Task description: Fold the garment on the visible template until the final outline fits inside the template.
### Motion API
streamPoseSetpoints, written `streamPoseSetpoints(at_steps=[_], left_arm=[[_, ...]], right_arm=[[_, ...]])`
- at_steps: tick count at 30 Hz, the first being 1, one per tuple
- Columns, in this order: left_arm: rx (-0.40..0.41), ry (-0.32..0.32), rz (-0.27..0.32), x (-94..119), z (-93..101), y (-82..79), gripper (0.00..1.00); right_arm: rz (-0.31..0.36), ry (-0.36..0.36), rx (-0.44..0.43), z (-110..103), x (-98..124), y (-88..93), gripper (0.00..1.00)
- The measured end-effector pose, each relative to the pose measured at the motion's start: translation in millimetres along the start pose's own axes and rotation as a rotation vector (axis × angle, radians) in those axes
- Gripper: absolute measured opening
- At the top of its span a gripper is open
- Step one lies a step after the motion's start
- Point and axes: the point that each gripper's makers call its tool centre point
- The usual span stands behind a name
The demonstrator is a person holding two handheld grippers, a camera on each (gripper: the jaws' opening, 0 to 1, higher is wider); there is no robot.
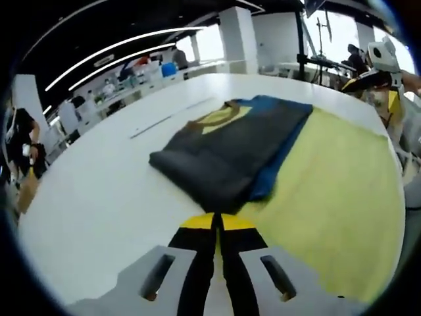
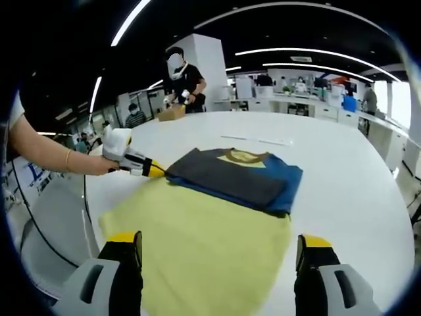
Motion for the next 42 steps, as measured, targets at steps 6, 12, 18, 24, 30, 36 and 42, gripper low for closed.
streamPoseSetpoints(at_steps=[6, 12, 18, 24, 30, 36, 42], left_arm=[[0.007, -0.020, -0.004, 1, -1.7, 2.1, 0.00], [0.008, -0.035, -0.003, 6, -3.2, 2.6, 0.08], [0.067, -0.057, 0.043, 16, -8.2, -5.8, 0.23], [0.127, -0.030, 0.092, 27, 2.7, -18.0, 0.38], [0.184, 0.042, 0.162, 39, 24.5, -32.3, 0.57], [0.192, 0.092, 0.179, 54, 37.2, -35.8, 0.68], [0.177, 0.143, 0.170, 68, 54.2, -35.0, 0.79]], right_arm=[[0.007, -0.002, -0.001, -1, -1, -1.8, 0.97], [0.006, -0.016, -0.006, -4, -1, -1.4, 0.97], [-0.003, -0.055, -0.010, -11, -1, -0.1, 0.99], [-0.023, -0.099, 0.008, -16, 0, 1.7, 0.99], [-0.045, -0.138, 0.028, -20, 6, 6.0, 0.99], [-0.070, -0.174, 0.045, -24, 16, 13.5, 0.99], [-0.108, -0.213, 0.067, -29, 23, 22.3, 0.99]])
Point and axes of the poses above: the point that each gripper's makers call its tool centre point, and the gripper's own axes: x roughly backward along the fingers, z roughly to its right, y roughly out of its underside, and after that the axes turned 12 degrees about z, right-handed
